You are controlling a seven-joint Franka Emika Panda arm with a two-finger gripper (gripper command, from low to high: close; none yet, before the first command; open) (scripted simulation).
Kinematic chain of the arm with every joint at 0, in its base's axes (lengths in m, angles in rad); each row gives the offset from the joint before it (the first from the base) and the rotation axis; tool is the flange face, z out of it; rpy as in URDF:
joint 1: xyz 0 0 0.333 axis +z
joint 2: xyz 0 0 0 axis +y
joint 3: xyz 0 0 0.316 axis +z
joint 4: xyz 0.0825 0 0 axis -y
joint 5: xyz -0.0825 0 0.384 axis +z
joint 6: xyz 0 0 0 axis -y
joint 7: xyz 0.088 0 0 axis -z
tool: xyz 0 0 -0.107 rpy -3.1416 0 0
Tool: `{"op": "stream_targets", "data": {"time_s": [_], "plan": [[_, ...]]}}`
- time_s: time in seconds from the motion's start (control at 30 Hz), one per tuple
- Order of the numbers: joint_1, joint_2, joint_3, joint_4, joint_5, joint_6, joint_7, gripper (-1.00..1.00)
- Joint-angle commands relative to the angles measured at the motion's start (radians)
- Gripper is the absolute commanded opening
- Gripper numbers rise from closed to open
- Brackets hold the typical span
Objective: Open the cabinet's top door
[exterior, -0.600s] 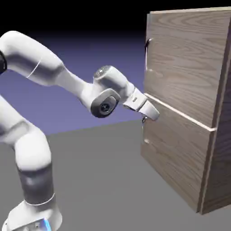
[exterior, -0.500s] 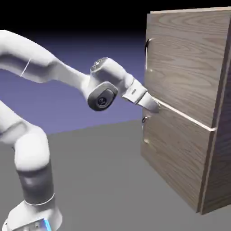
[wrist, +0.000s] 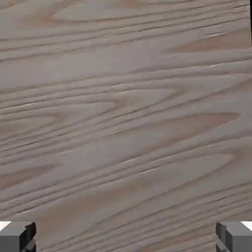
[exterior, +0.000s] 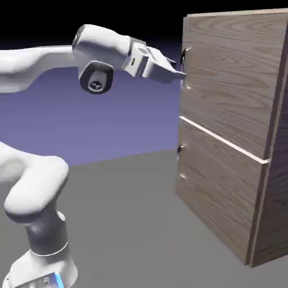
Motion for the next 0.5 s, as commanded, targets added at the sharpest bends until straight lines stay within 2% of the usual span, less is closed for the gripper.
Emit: {"op": "stream_targets", "data": {"time_s": [0.0, 0.47], "plan": [[-0.027, -0.026, 0.023, 0.011, 0.044, -0.011, -0.011, 0.00], [-0.407, -0.383, 0.345, 0.172, 0.653, -0.160, -0.164, 0.00]]}}
